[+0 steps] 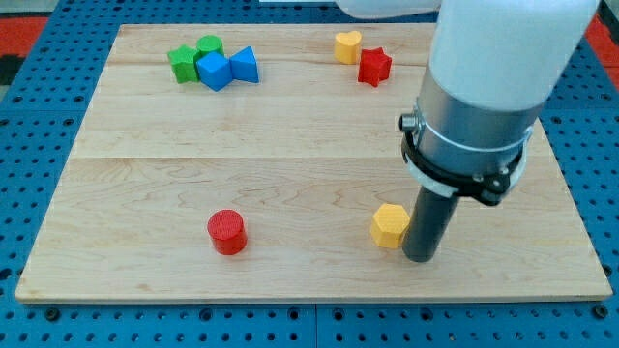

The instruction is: Slide the yellow hexagon towards the red star

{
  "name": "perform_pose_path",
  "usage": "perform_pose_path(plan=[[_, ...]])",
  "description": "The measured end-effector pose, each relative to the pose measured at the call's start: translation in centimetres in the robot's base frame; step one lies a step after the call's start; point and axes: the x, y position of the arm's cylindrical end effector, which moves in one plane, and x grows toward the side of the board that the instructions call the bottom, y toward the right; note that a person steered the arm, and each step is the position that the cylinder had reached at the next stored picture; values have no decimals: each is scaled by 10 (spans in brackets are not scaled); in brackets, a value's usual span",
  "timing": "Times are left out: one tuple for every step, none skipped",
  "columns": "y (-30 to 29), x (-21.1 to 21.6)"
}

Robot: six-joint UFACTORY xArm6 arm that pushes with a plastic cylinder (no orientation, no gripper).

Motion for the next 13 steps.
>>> perform_pose_path(plan=[[-20,11],[-61,-15],[-73,-33],[-62,-23],[-50,-2],[-45,-28],[-30,-46],[-13,-39],[0,-34],[37,-37],[41,-66],[4,-74],[-14,-87]])
